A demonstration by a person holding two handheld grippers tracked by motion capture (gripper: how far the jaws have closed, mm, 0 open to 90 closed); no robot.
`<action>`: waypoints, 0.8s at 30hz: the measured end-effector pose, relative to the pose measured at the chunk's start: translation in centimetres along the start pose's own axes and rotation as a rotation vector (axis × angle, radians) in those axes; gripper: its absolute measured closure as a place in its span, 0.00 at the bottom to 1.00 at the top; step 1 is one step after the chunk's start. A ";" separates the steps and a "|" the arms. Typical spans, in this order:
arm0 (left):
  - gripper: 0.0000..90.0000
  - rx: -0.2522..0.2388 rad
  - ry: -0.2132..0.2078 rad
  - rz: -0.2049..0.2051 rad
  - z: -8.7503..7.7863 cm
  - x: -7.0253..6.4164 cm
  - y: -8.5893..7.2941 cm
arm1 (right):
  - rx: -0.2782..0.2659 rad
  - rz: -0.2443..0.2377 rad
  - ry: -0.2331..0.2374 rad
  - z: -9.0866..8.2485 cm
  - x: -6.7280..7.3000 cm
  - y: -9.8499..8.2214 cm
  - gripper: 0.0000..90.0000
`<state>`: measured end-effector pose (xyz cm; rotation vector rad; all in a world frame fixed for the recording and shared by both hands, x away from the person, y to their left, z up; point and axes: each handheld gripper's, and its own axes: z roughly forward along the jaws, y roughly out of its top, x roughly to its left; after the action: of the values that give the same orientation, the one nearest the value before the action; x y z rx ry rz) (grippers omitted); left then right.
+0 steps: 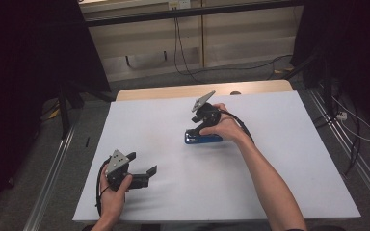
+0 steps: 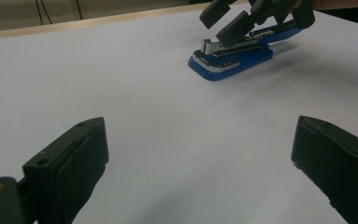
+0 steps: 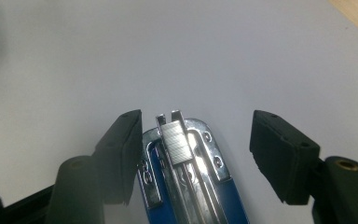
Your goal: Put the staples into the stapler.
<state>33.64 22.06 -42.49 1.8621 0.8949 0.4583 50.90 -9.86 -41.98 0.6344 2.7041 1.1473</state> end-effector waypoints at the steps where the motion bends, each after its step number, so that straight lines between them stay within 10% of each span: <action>1: 0.05 0.000 0.000 -0.001 0.0 0.0 0.0 | -0.004 0.008 -0.001 0.0 0.0 -0.1 0.35; 24: 0.04 -0.005 0.013 -0.005 -0.2 -0.1 0.0 | -0.125 0.165 -0.176 -1.7 0.7 -1.2 0.07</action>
<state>33.50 22.12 -42.43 1.8541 0.9061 0.4697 49.36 -11.42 -41.61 0.9064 2.4510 1.2227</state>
